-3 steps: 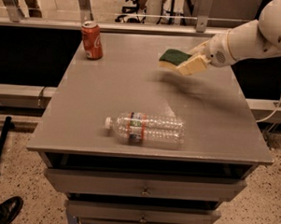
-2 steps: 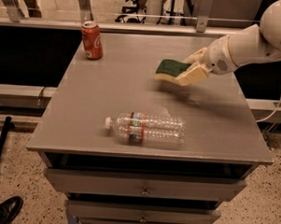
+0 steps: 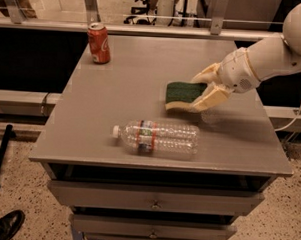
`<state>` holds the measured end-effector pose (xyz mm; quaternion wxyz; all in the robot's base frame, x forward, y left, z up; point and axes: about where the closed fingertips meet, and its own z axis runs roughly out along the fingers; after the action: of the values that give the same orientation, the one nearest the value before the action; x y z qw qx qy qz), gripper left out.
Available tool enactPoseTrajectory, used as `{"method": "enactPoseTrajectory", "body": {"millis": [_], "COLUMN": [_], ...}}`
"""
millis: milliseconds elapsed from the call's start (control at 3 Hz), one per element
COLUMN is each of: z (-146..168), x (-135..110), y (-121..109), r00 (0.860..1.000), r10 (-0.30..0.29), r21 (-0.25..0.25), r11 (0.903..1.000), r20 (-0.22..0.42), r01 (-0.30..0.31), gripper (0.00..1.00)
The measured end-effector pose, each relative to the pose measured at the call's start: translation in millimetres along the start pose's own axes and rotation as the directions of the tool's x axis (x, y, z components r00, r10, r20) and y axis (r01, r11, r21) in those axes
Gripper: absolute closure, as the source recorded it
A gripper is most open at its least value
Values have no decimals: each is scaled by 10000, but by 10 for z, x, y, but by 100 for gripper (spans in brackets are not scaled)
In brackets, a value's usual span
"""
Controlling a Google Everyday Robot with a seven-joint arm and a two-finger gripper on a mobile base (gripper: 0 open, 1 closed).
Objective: Move sponge near water bottle
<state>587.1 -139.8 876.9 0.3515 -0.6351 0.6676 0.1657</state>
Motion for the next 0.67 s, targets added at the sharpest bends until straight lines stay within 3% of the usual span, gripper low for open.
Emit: {"method": "enactPoseTrajectory", "body": {"millis": [667], "z": [-67], "x": [77], "y": [217], "r00": [9953], "r10": [-954], "r21": [-845], "r11": [9920], "r20": [-167], "r01": [937], "gripper": [100]}}
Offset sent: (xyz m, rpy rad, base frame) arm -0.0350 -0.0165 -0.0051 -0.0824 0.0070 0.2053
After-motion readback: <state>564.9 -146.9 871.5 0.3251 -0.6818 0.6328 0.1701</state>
